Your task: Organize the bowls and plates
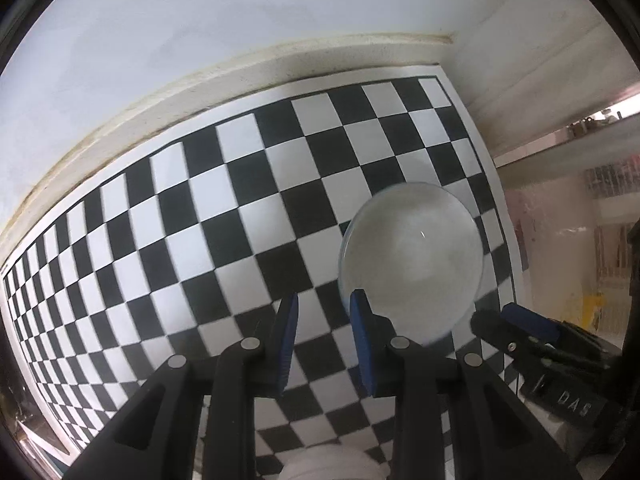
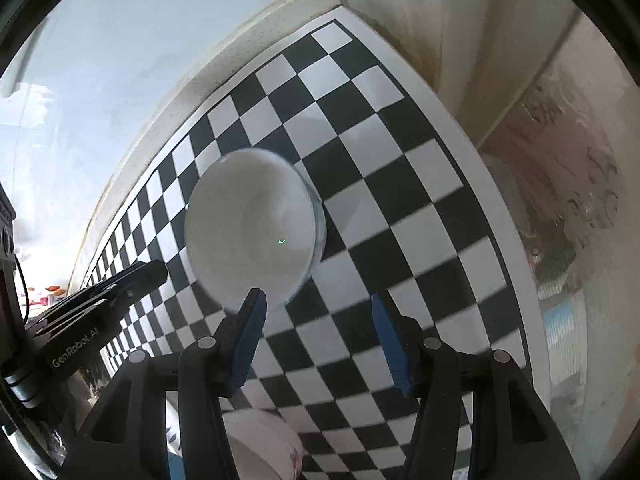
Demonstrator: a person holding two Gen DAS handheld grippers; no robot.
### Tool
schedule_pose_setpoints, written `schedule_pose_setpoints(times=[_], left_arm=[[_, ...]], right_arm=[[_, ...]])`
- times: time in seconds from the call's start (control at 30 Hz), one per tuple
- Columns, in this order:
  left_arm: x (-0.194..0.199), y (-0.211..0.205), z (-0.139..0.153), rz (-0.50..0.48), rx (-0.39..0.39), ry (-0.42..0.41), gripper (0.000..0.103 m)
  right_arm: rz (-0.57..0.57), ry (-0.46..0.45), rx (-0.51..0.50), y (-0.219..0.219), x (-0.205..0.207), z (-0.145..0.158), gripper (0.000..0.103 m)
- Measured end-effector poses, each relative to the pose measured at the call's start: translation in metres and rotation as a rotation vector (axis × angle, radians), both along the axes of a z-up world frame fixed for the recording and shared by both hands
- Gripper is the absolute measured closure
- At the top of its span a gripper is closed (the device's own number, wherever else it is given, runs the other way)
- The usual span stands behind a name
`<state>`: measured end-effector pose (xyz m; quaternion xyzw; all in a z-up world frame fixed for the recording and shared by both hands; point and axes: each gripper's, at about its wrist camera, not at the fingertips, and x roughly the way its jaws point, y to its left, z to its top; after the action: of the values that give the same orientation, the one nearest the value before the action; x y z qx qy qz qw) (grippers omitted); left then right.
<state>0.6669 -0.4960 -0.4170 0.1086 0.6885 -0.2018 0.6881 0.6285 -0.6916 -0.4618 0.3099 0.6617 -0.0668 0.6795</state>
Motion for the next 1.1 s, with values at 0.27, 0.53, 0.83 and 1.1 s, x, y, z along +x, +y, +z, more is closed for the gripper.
schedule_pose_setpoints(times=[0.27, 0.53, 0.83, 1.1], left_arm=[[0.017, -0.011, -0.035, 0.007, 0.012, 0.077, 0.078], [0.023, -0.009, -0.057, 0.026, 0.004, 0.114, 0.079], [0.009, -0.033, -0.053, -0.009, -0.013, 0.079, 0.083], [0.005, -0.034, -0.033, -0.009, -0.019, 0.057, 0.083]], right_arm=[[0.017, 0.053, 0.005, -0.002, 0.026, -0.035, 0.045], [0.017, 0.062, 0.032, -0.008, 0.034, -0.052, 0.059], [0.038, 0.058, 0.013, -0.001, 0.037, -0.052, 0.092], [0.04, 0.036, 0.047, 0.006, 0.029, -0.042, 0.092]])
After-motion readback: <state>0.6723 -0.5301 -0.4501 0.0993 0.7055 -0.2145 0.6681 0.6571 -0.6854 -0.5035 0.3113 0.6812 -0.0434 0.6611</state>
